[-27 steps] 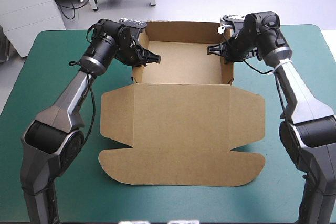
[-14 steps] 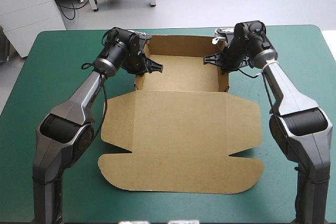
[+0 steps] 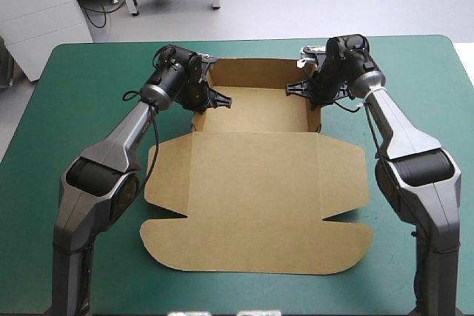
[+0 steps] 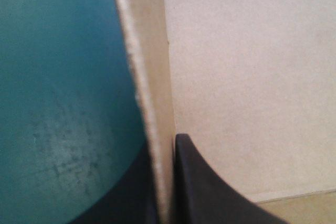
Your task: Fold the box
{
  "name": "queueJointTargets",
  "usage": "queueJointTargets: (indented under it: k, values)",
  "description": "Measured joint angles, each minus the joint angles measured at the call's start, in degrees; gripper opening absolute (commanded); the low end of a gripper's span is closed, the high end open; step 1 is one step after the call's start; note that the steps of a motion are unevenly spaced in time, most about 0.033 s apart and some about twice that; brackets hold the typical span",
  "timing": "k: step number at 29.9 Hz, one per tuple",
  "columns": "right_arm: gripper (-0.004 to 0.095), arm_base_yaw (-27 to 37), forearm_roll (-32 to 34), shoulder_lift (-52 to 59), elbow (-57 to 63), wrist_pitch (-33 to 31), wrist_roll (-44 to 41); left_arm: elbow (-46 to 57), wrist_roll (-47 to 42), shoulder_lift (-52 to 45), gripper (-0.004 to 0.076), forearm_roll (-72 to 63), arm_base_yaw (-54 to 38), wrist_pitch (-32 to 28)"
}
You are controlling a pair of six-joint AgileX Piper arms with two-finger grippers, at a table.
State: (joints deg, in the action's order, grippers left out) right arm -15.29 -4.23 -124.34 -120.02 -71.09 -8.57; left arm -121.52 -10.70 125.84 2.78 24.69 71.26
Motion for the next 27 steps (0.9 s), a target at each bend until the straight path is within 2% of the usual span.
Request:
queueJointTargets:
  k: [4, 6, 12, 14, 21, 27]
  values:
    - [0.0035, 0.0, 0.0, 0.0, 0.0, 0.0, 0.0, 0.0, -0.3, 0.07, 0.001, 0.0, 0.0, 0.0]
    - [0.0106, 0.0, 0.0, 0.0, 0.0, 0.0, 0.16, 0.0, -0.3, 0.07, 0.0074, 0.05, 0.0, 0.0]
    - [0.0312, -0.11, -0.59, 0.48, 0.0, 0.11, 2.04, 0.22, 0.88, -0.82, 0.0354, 0.65, 0.0, -0.05]
    - [0.038, -0.18, -0.82, 0.98, 0.0, 0.11, 2.34, 0.23, 1.21, -1.59, 0.041, 0.65, 0.13, -0.05]
    - [0.0638, -0.41, -0.96, 3.72, 0.0, 0.06, 2.4, 0.23, 1.76, -4.74, 0.0421, 0.7, 0.25, -0.06]
    - [0.0652, -0.43, -0.91, 7.05, 0.0, 0.0, 2.4, 0.26, 2.1, -9.83, 0.0421, 2.14, 0.25, 0.12]
